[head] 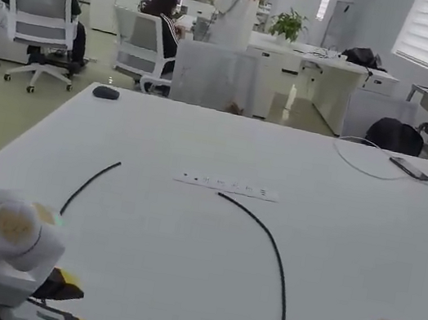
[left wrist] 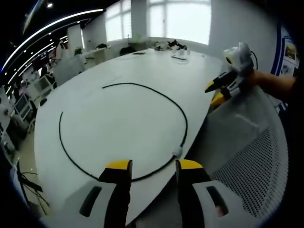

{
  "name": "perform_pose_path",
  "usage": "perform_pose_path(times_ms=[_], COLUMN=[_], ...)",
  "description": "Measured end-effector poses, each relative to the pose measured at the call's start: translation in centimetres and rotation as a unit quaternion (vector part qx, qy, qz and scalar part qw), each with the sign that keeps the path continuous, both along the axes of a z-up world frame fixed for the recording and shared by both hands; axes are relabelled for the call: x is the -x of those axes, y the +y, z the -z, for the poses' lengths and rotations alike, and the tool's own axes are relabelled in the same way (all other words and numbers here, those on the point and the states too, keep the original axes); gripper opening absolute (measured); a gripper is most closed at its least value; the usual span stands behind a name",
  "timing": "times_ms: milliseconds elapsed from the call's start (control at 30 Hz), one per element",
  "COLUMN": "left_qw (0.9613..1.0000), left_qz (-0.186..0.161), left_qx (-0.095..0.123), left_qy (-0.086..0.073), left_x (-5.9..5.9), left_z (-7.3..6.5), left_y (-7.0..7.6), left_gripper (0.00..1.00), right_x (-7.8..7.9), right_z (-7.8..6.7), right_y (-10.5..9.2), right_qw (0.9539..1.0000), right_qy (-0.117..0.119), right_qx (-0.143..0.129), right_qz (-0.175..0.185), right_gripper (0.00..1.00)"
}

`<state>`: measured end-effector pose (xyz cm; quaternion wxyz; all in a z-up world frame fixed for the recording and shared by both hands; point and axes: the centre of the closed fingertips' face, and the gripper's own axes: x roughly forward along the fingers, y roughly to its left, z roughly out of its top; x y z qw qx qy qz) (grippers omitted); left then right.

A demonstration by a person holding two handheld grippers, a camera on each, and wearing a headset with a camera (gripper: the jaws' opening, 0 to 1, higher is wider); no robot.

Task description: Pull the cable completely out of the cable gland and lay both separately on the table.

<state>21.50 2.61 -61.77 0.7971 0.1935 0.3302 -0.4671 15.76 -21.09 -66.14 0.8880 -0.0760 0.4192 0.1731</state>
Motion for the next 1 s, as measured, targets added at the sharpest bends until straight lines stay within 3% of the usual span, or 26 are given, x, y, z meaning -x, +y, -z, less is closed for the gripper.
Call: perform_pose_path(times_ms=[300,567,767,867,900,1000], left_qw=[0.9969,0.992,0.9853,0.9783,0.9739,0.9668], left_qz=[0.076,0.119,0.153,0.18,0.191,0.215], left_qx=[-0.021,-0.033,-0.063,-0.092,-0.11,-0.129], left_qy=[0.011,0.027,0.042,0.047,0.052,0.051], left_x=[0.6,1.3,1.5,1.8,1.9,2.2], left_z=[1.5,3.3,4.9,6.3,7.0,8.2], left_y=[-3.0,-5.6,-7.9,-8.0,-7.7,-7.9], left_gripper=[0.39,0.39,0.4,0.4,0.4,0.39], right_x=[0.3,0.1,0.3,0.5,0.4,0.5], right_z=[0.3,0.2,0.2,0.3,0.3,0.1], right_y=[-0.3,-0.6,0.0,0.5,0.6,0.8], right_qw=[0.9999,0.9997,0.9999,0.9997,0.9996,0.9994], right_qy=[0.01,0.005,0.007,0.012,0.011,0.008], right_qx=[0.004,-0.003,-0.014,-0.015,-0.017,-0.025], right_qz=[0.011,0.022,0.007,-0.013,-0.018,-0.023], right_gripper=[0.42,0.42,0.41,0.41,0.41,0.4])
